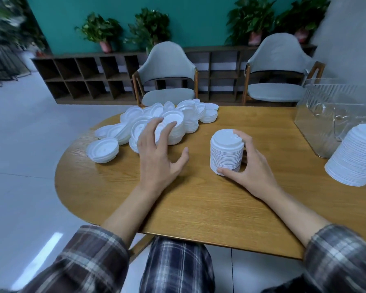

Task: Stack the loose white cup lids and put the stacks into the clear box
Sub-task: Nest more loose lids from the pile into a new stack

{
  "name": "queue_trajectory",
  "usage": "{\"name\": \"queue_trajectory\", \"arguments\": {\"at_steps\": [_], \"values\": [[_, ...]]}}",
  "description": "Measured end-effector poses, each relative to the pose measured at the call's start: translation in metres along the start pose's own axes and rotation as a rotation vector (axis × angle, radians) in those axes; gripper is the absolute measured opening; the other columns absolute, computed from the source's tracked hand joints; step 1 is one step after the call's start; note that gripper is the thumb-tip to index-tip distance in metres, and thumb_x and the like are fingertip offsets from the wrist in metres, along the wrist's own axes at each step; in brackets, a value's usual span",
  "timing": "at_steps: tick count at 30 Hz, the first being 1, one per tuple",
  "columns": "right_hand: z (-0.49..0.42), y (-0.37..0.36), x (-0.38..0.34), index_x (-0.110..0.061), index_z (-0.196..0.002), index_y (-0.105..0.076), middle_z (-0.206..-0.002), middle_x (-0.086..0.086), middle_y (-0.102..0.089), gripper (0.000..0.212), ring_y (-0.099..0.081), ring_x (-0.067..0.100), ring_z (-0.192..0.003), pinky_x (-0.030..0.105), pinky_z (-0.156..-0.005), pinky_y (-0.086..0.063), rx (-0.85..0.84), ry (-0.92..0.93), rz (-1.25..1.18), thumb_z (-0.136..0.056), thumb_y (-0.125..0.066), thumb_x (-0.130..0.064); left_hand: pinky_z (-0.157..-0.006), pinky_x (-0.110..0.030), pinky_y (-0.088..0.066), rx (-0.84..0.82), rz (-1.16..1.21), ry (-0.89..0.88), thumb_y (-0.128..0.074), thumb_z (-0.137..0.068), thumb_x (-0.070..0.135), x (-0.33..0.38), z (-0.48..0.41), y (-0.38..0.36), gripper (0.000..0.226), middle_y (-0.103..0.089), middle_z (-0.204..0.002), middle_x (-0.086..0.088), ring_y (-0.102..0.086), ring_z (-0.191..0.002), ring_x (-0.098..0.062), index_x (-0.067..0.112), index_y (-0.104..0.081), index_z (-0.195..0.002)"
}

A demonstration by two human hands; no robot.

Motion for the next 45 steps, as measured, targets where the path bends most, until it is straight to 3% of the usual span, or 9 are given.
{"name": "queue_trajectory", "arguments": {"at_steps": [6,9,13,18,25,36,39,42,45], "values": [[0.001,-0.001,0.000,-0.046,-0.152,-0.030,-0.146,-0.022,-0.043,0.104,-0.045,0.004,-0.130,0.038,-0.111,-0.043,-0.007,-0.023,-0.010,-0.071,-0.095,-0.036,-0.125,-0.060,-0.020,-0.213,-0.063,0.377,-0.061,-0.078,0.086,-0.073,-0.022,0.009,0.094,-0.021,-0.169,-0.003,-0.015,-0.159,-0.029,0.040,-0.037,-0.156],[0.000,-0.002,0.000,-0.047,-0.151,-0.030,-0.145,-0.024,-0.043,0.104,-0.046,0.004,-0.129,0.041,-0.111,-0.045,-0.009,-0.023,-0.019,-0.070,-0.095,-0.036,-0.125,-0.060,-0.023,-0.320,-0.054,0.427,-0.052,-0.073,0.096,-0.086,-0.034,0.006,0.100,-0.020,-0.171,0.001,-0.016,-0.159,-0.026,0.041,-0.040,-0.155],[0.000,-0.002,0.000,-0.046,-0.149,-0.032,-0.146,-0.023,-0.046,0.103,-0.049,0.006,-0.131,0.043,-0.111,-0.046,-0.008,-0.011,-0.030,-0.070,-0.096,-0.035,-0.126,-0.067,-0.008,-0.446,-0.104,0.469,-0.036,-0.071,0.104,-0.090,-0.046,-0.002,0.101,-0.018,-0.172,0.006,-0.011,-0.160,-0.019,0.047,-0.038,-0.155],[0.000,-0.003,0.000,-0.047,-0.149,-0.032,-0.149,-0.018,-0.047,0.102,-0.050,0.008,-0.132,0.044,-0.111,-0.046,-0.008,-0.006,-0.032,-0.071,-0.096,-0.035,-0.123,-0.067,-0.010,-0.544,-0.117,0.460,-0.037,-0.076,0.101,-0.084,-0.051,-0.011,0.096,-0.031,-0.168,0.003,-0.027,-0.156,-0.026,0.047,-0.037,-0.156],[0.000,-0.003,-0.001,-0.045,-0.150,-0.032,-0.149,-0.018,-0.048,0.102,-0.049,0.008,-0.132,0.044,-0.111,-0.046,-0.006,-0.006,-0.036,-0.071,-0.095,-0.035,-0.114,-0.058,-0.039,-0.548,-0.107,0.360,-0.040,-0.076,0.097,-0.065,-0.040,-0.021,0.086,-0.043,-0.153,0.006,-0.046,-0.139,-0.027,0.047,-0.049,-0.145],[0.004,0.002,-0.004,-0.044,-0.149,-0.033,-0.146,-0.024,-0.049,0.101,-0.049,0.001,-0.130,0.038,-0.109,-0.047,0.010,0.006,-0.046,-0.070,-0.096,-0.033,-0.108,-0.051,-0.043,-0.554,-0.232,0.053,-0.047,-0.078,0.086,-0.001,-0.023,-0.039,0.085,-0.043,-0.152,0.001,-0.048,-0.136,-0.027,0.038,-0.049,-0.148],[0.006,0.005,-0.004,-0.041,-0.150,-0.034,-0.148,-0.022,-0.048,0.100,-0.048,-0.003,-0.129,0.029,-0.108,-0.044,0.021,0.016,-0.045,-0.071,-0.095,-0.031,-0.106,-0.049,-0.042,-0.545,-0.278,-0.033,-0.050,-0.080,0.078,0.011,-0.019,-0.043,0.080,-0.043,-0.152,-0.001,-0.050,-0.133,-0.028,0.034,-0.051,-0.147],[0.010,0.013,-0.001,-0.039,-0.149,-0.035,-0.145,-0.021,-0.050,0.099,-0.047,-0.013,-0.122,0.005,-0.101,-0.034,0.028,0.018,-0.029,-0.071,-0.095,-0.030,-0.107,-0.050,-0.040,-0.540,-0.297,-0.098,-0.054,-0.082,0.074,0.021,-0.016,-0.048,0.076,-0.046,-0.151,-0.002,-0.051,-0.131,-0.027,0.033,-0.052,-0.147],[0.014,0.025,0.005,-0.041,-0.149,-0.033,-0.144,-0.019,-0.050,0.100,-0.047,-0.004,-0.124,-0.002,-0.096,-0.029,0.031,-0.002,-0.003,-0.071,-0.095,-0.031,-0.111,-0.053,-0.037,-0.546,-0.286,-0.170,-0.056,-0.084,0.070,0.033,-0.015,-0.056,0.073,-0.048,-0.150,-0.003,-0.052,-0.130,-0.028,0.031,-0.052,-0.146]]}}
Point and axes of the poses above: each hand's wrist, its own z-axis away from the middle knuckle, its own y-axis out of the back of the hand, x = y × z, the point moved 5 cm from there along -z, towards the middle knuckle
